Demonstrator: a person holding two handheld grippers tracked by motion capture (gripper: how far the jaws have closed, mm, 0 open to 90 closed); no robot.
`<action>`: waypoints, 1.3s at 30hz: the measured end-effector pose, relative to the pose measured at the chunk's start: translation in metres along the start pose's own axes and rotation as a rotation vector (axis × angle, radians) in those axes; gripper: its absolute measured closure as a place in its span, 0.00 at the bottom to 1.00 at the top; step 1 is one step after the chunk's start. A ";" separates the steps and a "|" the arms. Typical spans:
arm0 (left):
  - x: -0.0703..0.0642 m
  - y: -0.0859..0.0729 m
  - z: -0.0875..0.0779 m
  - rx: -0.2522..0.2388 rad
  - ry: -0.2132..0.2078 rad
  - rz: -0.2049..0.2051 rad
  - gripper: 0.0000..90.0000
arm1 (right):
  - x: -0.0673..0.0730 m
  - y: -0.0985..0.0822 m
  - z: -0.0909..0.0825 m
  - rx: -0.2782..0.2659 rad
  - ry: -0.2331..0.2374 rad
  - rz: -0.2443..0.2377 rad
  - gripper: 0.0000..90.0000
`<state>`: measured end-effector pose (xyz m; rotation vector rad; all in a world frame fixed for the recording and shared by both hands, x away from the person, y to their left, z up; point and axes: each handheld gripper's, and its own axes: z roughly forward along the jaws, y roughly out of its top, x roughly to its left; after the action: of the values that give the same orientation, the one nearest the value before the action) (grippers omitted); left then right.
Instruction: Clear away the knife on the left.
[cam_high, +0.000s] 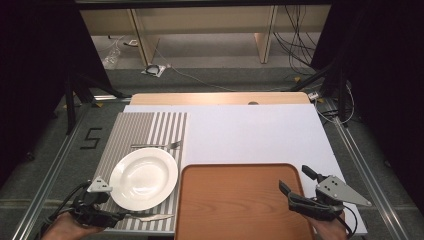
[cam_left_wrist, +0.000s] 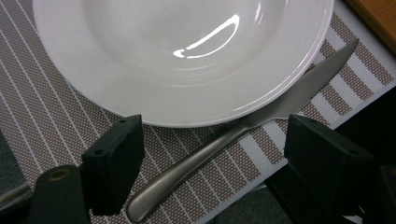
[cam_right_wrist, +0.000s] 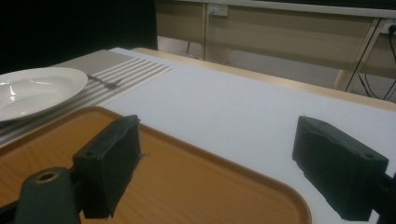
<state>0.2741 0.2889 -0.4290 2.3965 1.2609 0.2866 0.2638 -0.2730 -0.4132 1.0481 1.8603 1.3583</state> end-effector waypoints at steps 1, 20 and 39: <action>0.001 0.000 0.001 0.011 0.003 0.005 0.23 | 0.000 0.000 0.000 -0.001 0.001 0.002 0.18; 0.010 0.000 0.026 0.179 -0.015 0.084 0.33 | 0.000 -0.001 0.001 0.011 0.011 -0.004 0.18; 0.001 0.008 0.042 0.277 -0.043 0.211 0.50 | 0.000 -0.002 0.003 0.013 0.016 -0.007 0.18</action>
<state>0.2960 0.2748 -0.4630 2.7621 1.0901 0.1262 0.2654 -0.2717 -0.4154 1.0393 1.8851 1.3563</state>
